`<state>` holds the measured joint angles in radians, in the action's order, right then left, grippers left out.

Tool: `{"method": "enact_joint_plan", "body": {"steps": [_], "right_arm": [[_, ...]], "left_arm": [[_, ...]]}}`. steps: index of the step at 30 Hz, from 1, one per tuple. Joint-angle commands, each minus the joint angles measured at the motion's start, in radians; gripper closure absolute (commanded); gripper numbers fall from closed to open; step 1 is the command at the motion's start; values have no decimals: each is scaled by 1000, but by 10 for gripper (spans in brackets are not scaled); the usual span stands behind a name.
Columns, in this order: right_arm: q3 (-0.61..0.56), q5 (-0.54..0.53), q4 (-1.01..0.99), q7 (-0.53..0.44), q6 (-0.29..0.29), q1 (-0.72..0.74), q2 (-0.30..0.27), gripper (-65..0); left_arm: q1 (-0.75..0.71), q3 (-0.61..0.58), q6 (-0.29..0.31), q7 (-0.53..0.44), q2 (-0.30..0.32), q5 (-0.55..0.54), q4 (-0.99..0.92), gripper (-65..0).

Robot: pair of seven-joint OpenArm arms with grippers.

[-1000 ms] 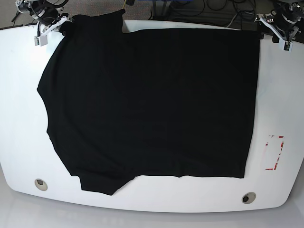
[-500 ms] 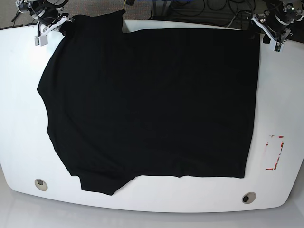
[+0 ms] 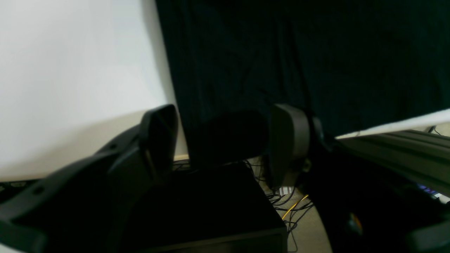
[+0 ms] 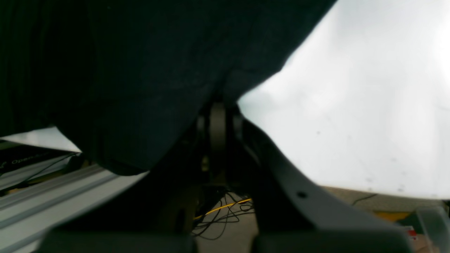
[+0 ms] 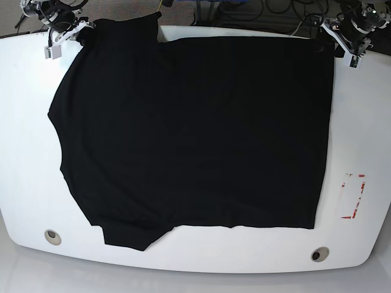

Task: Layout the t-shirt on the table in an organized manner, then fold the t-shirt properly
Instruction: 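Hold the collar-end corners with both grippers and adjust the shirt's position, then pull the held collar-end corners with both grippers to tension the shirt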

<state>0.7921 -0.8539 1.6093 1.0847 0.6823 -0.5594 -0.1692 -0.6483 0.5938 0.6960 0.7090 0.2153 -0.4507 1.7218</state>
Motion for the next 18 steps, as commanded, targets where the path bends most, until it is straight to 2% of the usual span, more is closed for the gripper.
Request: {"method": "enact_joint_plan", "body": {"steps": [1, 14, 16, 18], "right_arm": [[0, 46, 0, 41, -3, -11, -6, 0], [0, 46, 0, 41, -3, -11, -6, 0], [0, 46, 0, 41, -3, -11, -8, 0], [0, 46, 0, 41, -3, -11, -8, 0]], "left_arm": [[-9, -11, 2, 5, 9, -6, 11, -387], [12, -59, 2, 5, 5, 76, 11, -385], [17, -62, 2, 5, 5, 80, 11, -375], [20, -67, 2, 5, -3, 82, 11, -327]]}}
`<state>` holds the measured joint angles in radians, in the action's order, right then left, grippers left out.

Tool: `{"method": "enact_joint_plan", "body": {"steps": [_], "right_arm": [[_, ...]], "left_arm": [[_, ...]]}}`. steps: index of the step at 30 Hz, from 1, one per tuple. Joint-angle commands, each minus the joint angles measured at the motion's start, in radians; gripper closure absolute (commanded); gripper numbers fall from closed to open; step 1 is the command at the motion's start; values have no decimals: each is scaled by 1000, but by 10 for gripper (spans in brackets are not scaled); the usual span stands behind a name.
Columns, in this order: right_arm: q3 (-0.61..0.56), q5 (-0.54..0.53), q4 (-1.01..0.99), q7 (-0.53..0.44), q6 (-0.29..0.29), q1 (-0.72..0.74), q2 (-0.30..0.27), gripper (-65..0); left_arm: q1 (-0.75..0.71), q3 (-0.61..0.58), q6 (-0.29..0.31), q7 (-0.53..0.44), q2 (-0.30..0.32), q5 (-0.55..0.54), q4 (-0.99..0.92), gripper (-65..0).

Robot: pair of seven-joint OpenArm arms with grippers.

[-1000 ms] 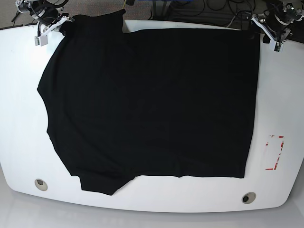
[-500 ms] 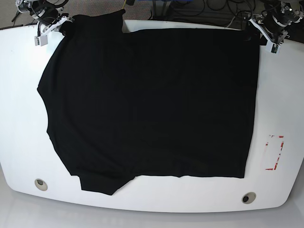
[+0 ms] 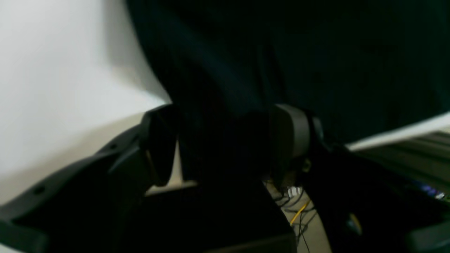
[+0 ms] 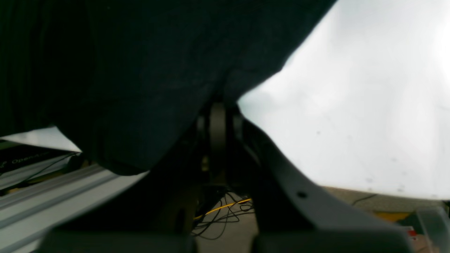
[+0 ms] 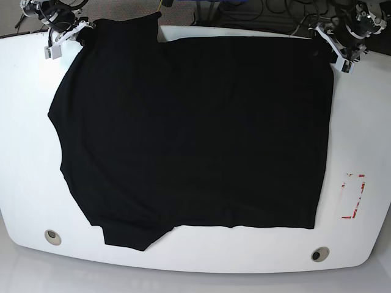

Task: Layout the t-shirt on the table in an organized manner, then fold the t-shirt properly
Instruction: 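Pull the held collar-end corners with both grippers to tension the shirt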

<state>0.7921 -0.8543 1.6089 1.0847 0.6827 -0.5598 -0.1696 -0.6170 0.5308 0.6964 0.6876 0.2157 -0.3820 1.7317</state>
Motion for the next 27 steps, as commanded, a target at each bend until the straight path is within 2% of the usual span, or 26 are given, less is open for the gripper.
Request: {"method": "enact_joint_plan", "body": {"steps": [1, 4, 7, 16, 19, 27], "right_arm": [[0, 46, 0, 41, -4, -10, -8, 0], [0, 46, 0, 41, -4, -10, -8, 0], [0, 46, 0, 41, -4, -10, -8, 0], [2, 46, 0, 41, -4, -10, -8, 0], [2, 46, 0, 41, -4, -10, -8, 0], [2, 46, 0, 41, -4, -10, -8, 0]], "left_arm": [[-11, -5, 2, 27, -5, 13, 1, -310], [-11, -11, 2, 27, -8, 13, 1, -243], [-10, -11, 2, 27, -9, 13, 1, -202], [10, -10, 2, 27, -9, 13, 0, -184], [10, -10, 2, 27, -9, 13, 0, -154], [13, -10, 2, 25, -9, 13, 0, -3]]}}
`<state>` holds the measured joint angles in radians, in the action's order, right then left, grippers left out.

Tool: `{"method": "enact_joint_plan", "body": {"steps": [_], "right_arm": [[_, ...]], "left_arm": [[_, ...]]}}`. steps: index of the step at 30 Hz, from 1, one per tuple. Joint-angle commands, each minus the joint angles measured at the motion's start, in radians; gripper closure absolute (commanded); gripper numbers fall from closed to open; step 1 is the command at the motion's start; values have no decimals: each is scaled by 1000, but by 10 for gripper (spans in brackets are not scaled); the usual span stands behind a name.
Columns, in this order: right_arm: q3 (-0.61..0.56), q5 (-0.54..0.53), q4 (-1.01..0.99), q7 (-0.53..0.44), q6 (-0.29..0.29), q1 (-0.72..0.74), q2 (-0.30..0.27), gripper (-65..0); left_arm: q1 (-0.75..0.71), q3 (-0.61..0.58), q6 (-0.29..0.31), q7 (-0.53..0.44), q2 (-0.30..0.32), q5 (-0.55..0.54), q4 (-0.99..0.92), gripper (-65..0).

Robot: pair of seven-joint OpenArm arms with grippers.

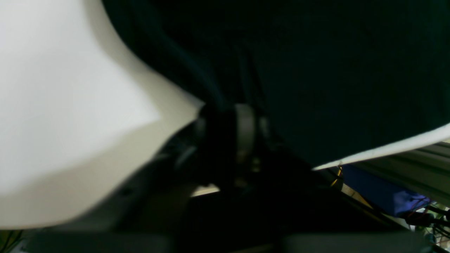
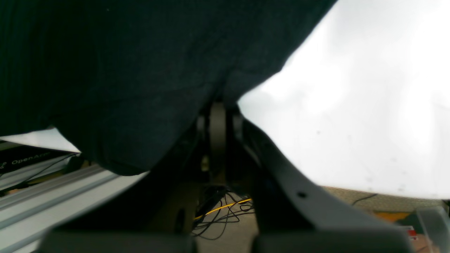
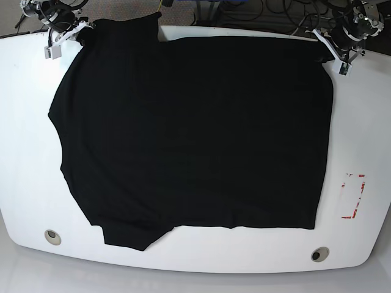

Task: Layout the t-shirt on the table in an organized manner, then fold the t-shirt properly
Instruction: 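Pull the held collar-end corners with both grippers to tension the shirt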

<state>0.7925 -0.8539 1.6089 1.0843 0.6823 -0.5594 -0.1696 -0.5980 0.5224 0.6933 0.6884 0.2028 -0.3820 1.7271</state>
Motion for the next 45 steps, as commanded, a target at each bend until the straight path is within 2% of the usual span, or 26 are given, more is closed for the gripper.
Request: {"method": "enact_joint_plan", "body": {"steps": [1, 9, 18, 27, 35, 45], "right_arm": [[2, 46, 0, 41, -3, -11, -8, 0], [5, 41, 12, 44, -3, 0, -8, 0], [34, -64, 86, 78, -16, -1, -9, 0], [34, -69, 130, 78, -32, 22, -5, 0], [34, -166, 130, 78, -34, 51, -9, 0], [32, -232, 127, 90, -126, 129, -37, 0]], "left_arm": [[-1, -2, 5, 24, 4, 13, 4, 0], [19, 3, 5, 23, 4, 10, 7, 0], [63, 66, 5, 24, 2, -13, 18, 0], [115, 71, 5, 27, 2, -47, 64, 0], [171, 66, 5, 29, 2, -45, 69, 0], [289, 11, 5, 29, 2, -38, 63, 0]]}}
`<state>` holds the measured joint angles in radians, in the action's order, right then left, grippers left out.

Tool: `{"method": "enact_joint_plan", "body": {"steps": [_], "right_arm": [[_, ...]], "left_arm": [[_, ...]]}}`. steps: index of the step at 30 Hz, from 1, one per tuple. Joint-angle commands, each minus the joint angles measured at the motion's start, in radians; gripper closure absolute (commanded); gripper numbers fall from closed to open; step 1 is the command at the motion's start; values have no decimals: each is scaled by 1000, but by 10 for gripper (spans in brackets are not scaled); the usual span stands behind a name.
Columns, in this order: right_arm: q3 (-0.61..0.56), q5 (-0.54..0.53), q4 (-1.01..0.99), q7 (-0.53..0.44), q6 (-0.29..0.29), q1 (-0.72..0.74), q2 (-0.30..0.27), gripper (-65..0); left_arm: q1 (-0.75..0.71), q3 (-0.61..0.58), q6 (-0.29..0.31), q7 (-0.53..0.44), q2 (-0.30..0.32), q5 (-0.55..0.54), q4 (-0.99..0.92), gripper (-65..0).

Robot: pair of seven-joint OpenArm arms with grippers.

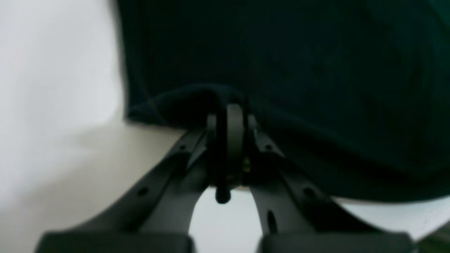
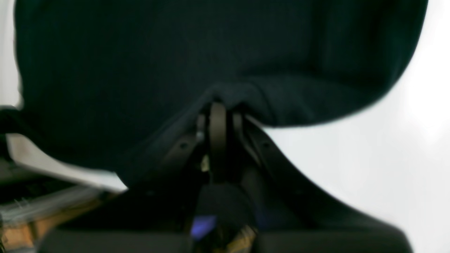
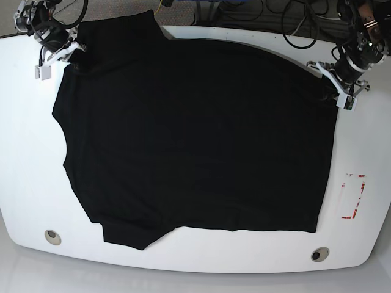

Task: Layout the t-shirt on the table in an organized manner, then fold the t-shirt properly
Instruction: 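Pull the held collar-end corners with both grippers to tension the shirt, then release the corners and move both grippers to the shirt's side edges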

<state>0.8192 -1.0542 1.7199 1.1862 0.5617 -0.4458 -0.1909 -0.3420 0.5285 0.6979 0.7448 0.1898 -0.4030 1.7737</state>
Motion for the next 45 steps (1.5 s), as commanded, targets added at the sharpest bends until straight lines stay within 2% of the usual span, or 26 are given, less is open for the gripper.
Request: {"method": "enact_joint_plan", "body": {"steps": [1, 11, 18, 24, 31, 40, 45], "right_arm": [[5, -33, 16, -12, -10, 29, -17, 0], [1, -31, -14, -12, -55, 135, -19, 0], [1, -31, -126, -12, -59, 221, -52, 0], [1, -31, -223, -12, -59, 304, -86, 0], [-1, -30, -334, -12, -59, 393, -118, 0], [-2, -30, -407, -12, -61, 476, -127, 0], [-30, -30, -459, -12, -61, 517, -143, 0]], "left_arm": [[50, 3, 0, -28, 15, -17, 16, 0], [188, -28, 0, 29, 14, -17, -44, 0], [268, -29, 0, 72, 14, -17, -125, 0], [329, -29, 0, 72, 18, -15, -205, 0], [392, -29, -45, 72, 20, -15, -295, 0], [458, -54, -59, 71, 21, -14, -389, 0], [487, -75, -76, 68, 20, 29, -415, 0]]}}
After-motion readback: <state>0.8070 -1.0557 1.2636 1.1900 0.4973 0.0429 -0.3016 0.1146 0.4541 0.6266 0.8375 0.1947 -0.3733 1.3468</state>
